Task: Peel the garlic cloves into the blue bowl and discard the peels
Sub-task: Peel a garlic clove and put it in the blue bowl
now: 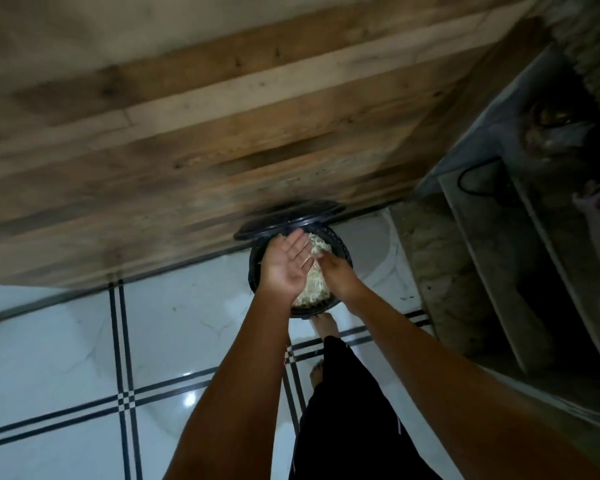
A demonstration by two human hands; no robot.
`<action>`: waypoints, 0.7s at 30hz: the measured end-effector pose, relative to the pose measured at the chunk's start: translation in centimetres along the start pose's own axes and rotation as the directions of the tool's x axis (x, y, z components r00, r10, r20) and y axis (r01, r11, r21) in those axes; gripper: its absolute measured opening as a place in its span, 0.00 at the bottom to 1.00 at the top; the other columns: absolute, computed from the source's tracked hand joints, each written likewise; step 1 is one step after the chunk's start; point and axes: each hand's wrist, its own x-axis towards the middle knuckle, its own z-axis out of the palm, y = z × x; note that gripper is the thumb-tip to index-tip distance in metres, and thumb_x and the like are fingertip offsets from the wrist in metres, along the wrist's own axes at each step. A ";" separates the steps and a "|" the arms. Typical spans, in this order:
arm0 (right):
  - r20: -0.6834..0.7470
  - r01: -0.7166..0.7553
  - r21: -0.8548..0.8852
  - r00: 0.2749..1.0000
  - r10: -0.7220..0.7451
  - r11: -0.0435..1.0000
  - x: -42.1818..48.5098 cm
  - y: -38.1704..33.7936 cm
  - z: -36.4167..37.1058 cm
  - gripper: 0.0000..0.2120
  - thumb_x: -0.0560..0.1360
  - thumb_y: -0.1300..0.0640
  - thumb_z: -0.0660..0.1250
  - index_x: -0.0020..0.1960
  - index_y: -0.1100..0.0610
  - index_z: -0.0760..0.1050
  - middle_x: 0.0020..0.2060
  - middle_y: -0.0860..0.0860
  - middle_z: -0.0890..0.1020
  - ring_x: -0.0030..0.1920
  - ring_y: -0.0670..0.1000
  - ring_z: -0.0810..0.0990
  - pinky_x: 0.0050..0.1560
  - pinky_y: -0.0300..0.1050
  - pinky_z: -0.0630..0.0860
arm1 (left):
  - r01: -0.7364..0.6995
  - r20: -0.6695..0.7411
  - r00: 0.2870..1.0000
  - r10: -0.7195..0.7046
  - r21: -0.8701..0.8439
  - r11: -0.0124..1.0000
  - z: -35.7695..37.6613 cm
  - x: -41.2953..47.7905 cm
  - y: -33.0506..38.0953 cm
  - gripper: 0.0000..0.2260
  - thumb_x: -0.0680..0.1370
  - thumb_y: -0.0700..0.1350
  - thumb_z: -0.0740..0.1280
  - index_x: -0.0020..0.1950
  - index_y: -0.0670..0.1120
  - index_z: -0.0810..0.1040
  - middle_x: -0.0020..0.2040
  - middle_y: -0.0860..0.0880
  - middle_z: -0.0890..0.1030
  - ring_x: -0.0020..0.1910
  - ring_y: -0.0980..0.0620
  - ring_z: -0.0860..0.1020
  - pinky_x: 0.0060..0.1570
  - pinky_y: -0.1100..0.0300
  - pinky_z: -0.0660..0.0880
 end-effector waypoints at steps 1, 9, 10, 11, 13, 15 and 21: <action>-0.014 -0.039 0.208 0.999 0.043 0.977 -1.3 -0.8 -1.2 0.14 0.82 0.55 0.54 0.60 0.60 0.73 0.56 0.51 0.75 0.56 0.50 0.74 0.58 0.44 0.68 | -0.042 0.002 0.999 0.042 0.037 0.998 0.6 -1.3 0.2 0.20 0.83 0.50 0.50 0.69 0.40 0.68 0.69 0.43 0.71 0.67 0.46 0.70 0.62 0.57 0.65; -0.309 0.244 0.849 0.949 0.066 0.468 -17.2 -3.4 -14.0 0.11 0.78 0.66 0.59 0.60 0.66 0.71 0.44 0.58 0.79 0.45 0.55 0.79 0.52 0.46 0.76 | -0.231 0.238 0.959 0.151 0.355 0.906 12.2 -13.4 -5.4 0.07 0.81 0.42 0.59 0.52 0.42 0.76 0.44 0.47 0.78 0.38 0.52 0.77 0.40 0.61 0.73; -0.375 0.301 0.844 0.923 0.086 0.444 -19.6 -2.9 -16.0 0.09 0.78 0.66 0.59 0.58 0.65 0.72 0.42 0.58 0.80 0.42 0.54 0.79 0.49 0.45 0.76 | -0.249 0.289 0.947 0.138 0.394 0.885 14.1 -15.1 -6.9 0.05 0.80 0.41 0.60 0.48 0.44 0.75 0.40 0.47 0.78 0.35 0.53 0.76 0.37 0.62 0.73; -0.440 0.361 0.835 0.891 0.109 0.416 -21.9 -2.2 -18.0 0.07 0.78 0.65 0.59 0.54 0.64 0.74 0.40 0.57 0.80 0.39 0.53 0.79 0.45 0.44 0.77 | -0.268 0.348 0.930 0.114 0.433 0.860 16.2 -16.5 -8.7 0.05 0.80 0.41 0.61 0.45 0.45 0.75 0.39 0.48 0.77 0.32 0.54 0.76 0.35 0.63 0.73; -0.551 0.479 0.809 0.819 0.157 0.342 -26.2 -0.5 -21.8 0.07 0.79 0.62 0.59 0.47 0.62 0.75 0.38 0.56 0.79 0.34 0.51 0.79 0.40 0.43 0.75 | -0.303 0.466 0.884 0.042 0.500 0.811 19.8 -19.6 -12.7 0.06 0.79 0.41 0.61 0.43 0.46 0.75 0.37 0.48 0.77 0.27 0.57 0.76 0.32 0.65 0.72; -0.640 0.578 0.762 0.741 0.203 0.292 -30.7 1.8 -25.1 0.11 0.81 0.58 0.57 0.45 0.61 0.74 0.37 0.55 0.79 0.34 0.51 0.78 0.39 0.42 0.75 | -0.344 0.578 0.815 -0.045 0.546 0.764 22.7 -23.0 -17.3 0.07 0.80 0.41 0.60 0.43 0.46 0.75 0.37 0.49 0.77 0.24 0.59 0.76 0.30 0.66 0.72; -0.813 0.809 0.553 0.471 0.343 0.201 -43.0 11.7 -33.2 0.09 0.79 0.60 0.59 0.42 0.59 0.73 0.35 0.53 0.78 0.27 0.47 0.79 0.30 0.36 0.77 | -0.404 0.710 0.623 -0.328 0.651 0.643 27.9 -32.3 -32.4 0.08 0.81 0.41 0.59 0.44 0.45 0.74 0.37 0.49 0.76 0.24 0.59 0.76 0.30 0.66 0.71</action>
